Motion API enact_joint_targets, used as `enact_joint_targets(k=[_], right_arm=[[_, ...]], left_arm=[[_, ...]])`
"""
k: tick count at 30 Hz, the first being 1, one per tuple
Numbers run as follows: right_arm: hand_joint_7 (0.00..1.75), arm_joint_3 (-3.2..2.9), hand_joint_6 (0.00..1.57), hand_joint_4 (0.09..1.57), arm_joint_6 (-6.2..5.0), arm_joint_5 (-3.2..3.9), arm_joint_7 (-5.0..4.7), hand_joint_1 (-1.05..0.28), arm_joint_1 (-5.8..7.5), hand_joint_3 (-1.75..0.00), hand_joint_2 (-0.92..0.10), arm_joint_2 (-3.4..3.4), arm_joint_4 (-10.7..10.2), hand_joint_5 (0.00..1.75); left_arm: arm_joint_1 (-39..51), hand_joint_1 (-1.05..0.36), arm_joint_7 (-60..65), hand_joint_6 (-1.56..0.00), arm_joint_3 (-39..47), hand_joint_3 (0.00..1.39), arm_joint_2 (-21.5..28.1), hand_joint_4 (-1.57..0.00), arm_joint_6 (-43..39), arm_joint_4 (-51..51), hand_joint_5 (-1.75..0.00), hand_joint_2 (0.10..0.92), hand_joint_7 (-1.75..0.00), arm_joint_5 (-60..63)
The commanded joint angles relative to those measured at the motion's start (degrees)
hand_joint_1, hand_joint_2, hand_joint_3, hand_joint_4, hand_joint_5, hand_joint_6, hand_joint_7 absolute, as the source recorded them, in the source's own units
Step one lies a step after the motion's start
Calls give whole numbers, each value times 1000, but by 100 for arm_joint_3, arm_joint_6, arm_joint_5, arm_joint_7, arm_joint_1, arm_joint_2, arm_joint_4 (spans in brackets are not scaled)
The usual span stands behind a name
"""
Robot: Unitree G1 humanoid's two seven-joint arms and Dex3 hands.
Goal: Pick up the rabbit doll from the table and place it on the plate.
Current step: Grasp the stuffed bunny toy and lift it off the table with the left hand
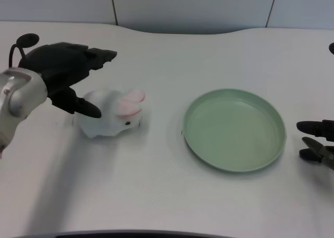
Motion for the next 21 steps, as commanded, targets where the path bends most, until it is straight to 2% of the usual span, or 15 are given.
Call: enact_joint_targets(k=[1, 3, 4, 6, 11, 13, 15, 17, 21], right_arm=[[2, -57, 903, 1110, 139, 79, -3, -453, 136, -195, -921, -26, -169, 9], [1, -94, 900, 1110, 278, 152, 10, -462, 184, -181, -921, 4, -301, 8], [1, -92, 901, 1111, 346, 153, 0, -466, 216, -177, -921, 5, -389, 9], [0, -69, 897, 1102, 407, 128, -12, -468, 267, -176, -921, -12, -508, 4], [0, -56, 891, 1116, 364, 76, -29, -469, 339, -179, -921, -60, -611, 11], [1, -38, 891, 1112, 351, 18, -78, -471, 346, -179, -921, -76, -624, 9], [2, -38, 893, 1107, 319, -12, -90, -468, 349, -182, -921, -87, -608, 6], [2, -85, 895, 1108, 316, 53, -41, -465, 361, -183, -921, -82, -615, 7], [5, -171, 901, 1115, 243, 189, 89, -463, 391, -173, -921, -91, -594, 10]], left_arm=[[-433, -973, -435, 0, -123, 181, -243, 1, 107, 838, 1, 921, 1, -282], [-669, -978, -571, 1, -194, 184, -397, 1, 164, 1318, 1, 921, 1, -384], [-772, -978, -569, 1, -260, 184, -479, 1, 194, 1543, 1, 921, 1, -372], [-928, -1004, -537, 1, -381, 195, -599, 1, 239, 1885, 1, 921, 1, -343], [-1255, -1029, -255, 1, -702, 169, -1043, 1, 630, 2692, 1, 921, 1, -218], [-1368, -1027, -42, 1, -897, 158, -1190, 1, 768, 2962, 1, 921, 1, -56], [-1452, -1018, 220, 1, -1127, 150, -1298, 1, 871, 3180, 1, 921, 1, 141], [-1501, -983, 260, 1, -1174, 116, -1377, 1, 950, 3379, 1, 916, 1, 136], [-1524, -966, 362, 1, -1359, 66, -1419, 1, 1016, 3601, 1, 914, 1, 244]])
